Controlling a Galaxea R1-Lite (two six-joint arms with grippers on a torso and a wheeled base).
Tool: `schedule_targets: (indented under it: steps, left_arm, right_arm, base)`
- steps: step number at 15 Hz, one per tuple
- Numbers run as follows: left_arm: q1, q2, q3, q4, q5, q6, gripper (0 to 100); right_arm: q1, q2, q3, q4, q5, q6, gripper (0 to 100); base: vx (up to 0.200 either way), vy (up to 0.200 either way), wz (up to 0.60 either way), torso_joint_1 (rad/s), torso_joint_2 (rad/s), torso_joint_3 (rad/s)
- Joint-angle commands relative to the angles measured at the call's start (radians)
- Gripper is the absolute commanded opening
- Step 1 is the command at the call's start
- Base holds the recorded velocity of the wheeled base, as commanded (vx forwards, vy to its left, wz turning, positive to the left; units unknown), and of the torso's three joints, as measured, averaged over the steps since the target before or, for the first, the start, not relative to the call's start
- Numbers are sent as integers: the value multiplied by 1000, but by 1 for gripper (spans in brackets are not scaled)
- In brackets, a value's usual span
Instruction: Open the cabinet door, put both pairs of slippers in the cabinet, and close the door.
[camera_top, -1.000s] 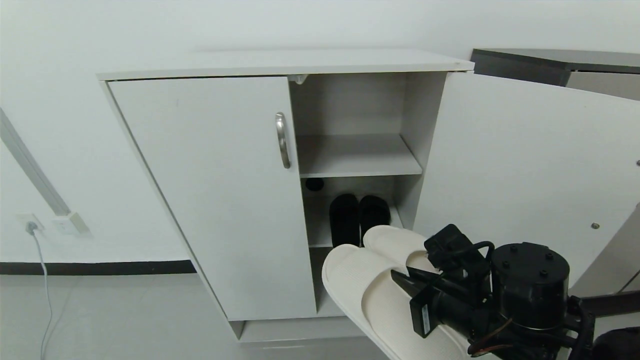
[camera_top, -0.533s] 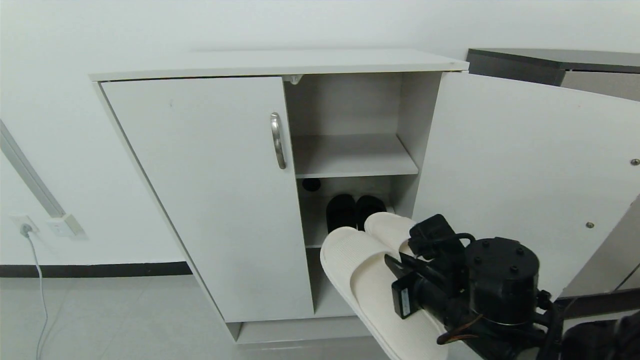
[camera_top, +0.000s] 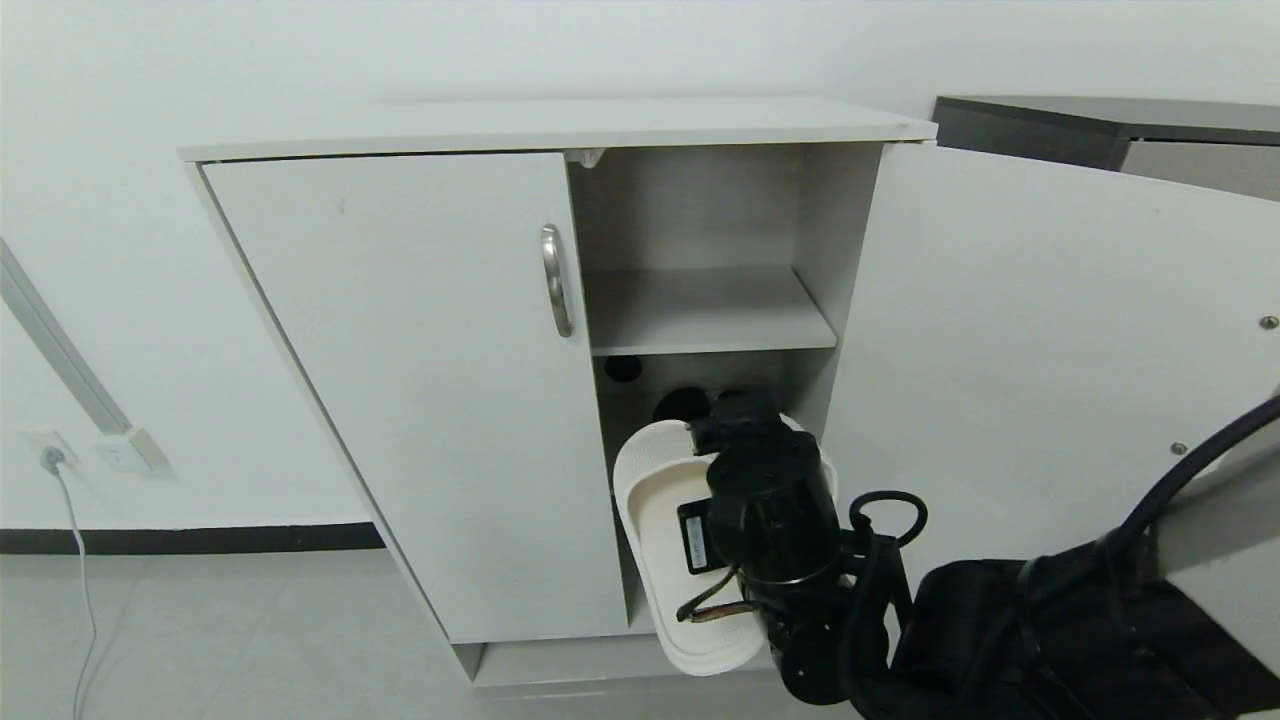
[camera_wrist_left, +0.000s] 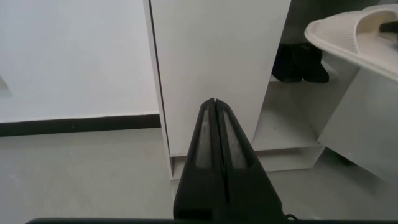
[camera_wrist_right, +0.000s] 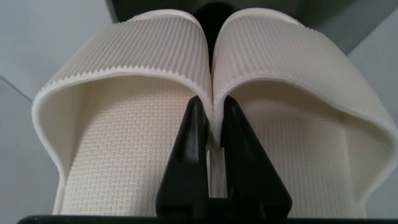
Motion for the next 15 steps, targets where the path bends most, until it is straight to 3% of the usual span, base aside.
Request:
schedule_targets:
  steps: [1, 5, 15]
  left_arm:
    - [0, 1, 0, 0, 1, 0, 0]
    - [0, 1, 0, 0, 1, 0, 0]
    - [0, 1, 0, 0, 1, -2, 0]
  right_arm:
    - [-9, -29, -192, 173, -89, 69, 0]
    - [-47, -30, -330, 233, -101, 24, 0]
    - [-46, -16, -330, 235, -95, 15, 0]
  base:
    - [0, 0, 0, 0, 0, 0]
    - [0, 0, 0, 0, 0, 0]
    - [0, 0, 0, 0, 0, 0]
